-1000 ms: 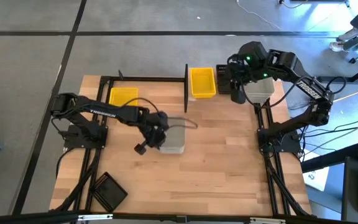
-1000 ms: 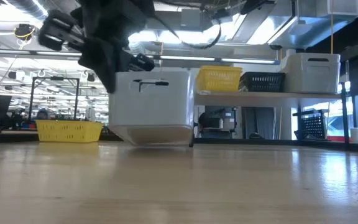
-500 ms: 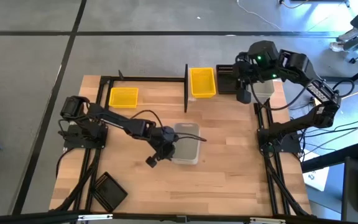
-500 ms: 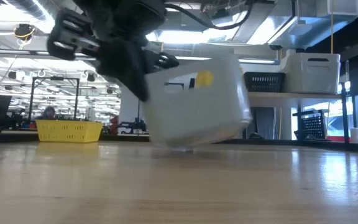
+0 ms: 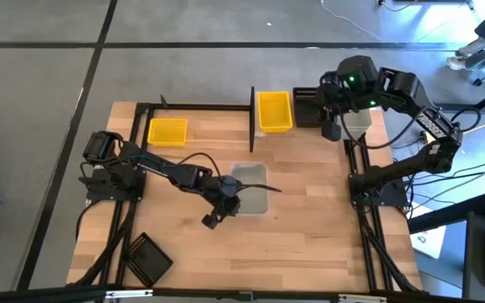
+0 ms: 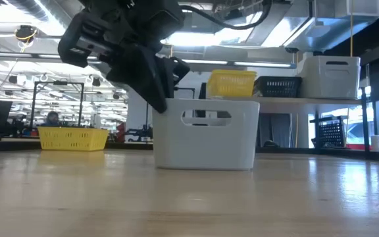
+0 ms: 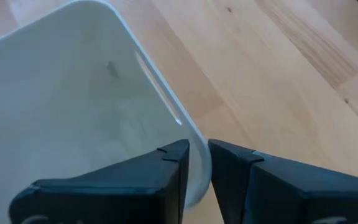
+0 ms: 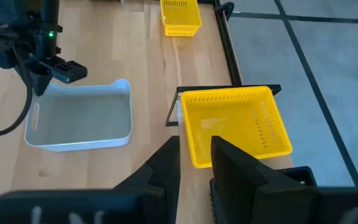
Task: Stack baskets on shelf by color
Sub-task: Stack the white bin on top of the white bin on the shelf
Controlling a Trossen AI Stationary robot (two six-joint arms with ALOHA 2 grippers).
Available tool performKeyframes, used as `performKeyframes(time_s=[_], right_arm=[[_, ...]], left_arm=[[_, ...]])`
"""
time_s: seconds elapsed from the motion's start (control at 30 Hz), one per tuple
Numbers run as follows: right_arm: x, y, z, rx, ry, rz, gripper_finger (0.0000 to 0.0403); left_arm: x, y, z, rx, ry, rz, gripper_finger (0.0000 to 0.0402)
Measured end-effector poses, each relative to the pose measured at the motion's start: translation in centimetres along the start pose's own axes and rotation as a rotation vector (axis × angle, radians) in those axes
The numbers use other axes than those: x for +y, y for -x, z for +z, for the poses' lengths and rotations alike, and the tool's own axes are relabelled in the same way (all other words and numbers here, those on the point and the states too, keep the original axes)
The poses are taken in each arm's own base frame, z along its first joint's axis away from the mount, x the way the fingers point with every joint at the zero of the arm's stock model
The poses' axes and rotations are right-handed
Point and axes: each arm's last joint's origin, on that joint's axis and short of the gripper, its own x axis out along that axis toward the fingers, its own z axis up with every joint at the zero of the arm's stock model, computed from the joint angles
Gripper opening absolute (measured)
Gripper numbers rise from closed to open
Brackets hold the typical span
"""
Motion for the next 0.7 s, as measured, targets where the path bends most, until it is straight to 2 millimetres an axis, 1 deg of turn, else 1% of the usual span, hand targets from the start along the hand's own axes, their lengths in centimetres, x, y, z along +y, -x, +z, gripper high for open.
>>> performKeyframes(time_s=[0.1,0.23,0.3,0.47,0.57,0.7], right_arm=[[0.0,0.0,0.0,0.000,-0.024,0.001,0.0090],[0.3,0.4,-0.1,-0.019,-0.017,0.044,0.0090],[0.5,1.0,-0.2,-0.045,0.005,0.067,0.0090],[0.9,2.8,-0.7,-0.087,0.009,0.055,0.0090],[1.6,3.4,-0.7,-0.108,0.007,0.072,0.0090],[3.2,3.3,-0.2,-0.122,0.018,0.137,0.0090]], left_arm=[[0.4,0.4,0.1,-0.005,0.004,0.024,0.0050],[0.8,2.6,0.7,-0.037,0.052,0.060,0.0051],[0.8,3.9,1.3,-0.068,0.058,0.079,0.0052],[0.6,7.7,2.7,-0.171,0.062,0.150,0.0050],[0.6,10.3,3.2,-0.230,0.159,0.252,0.0049],[0.5,13.8,3.4,-0.290,0.269,0.415,0.0049]])
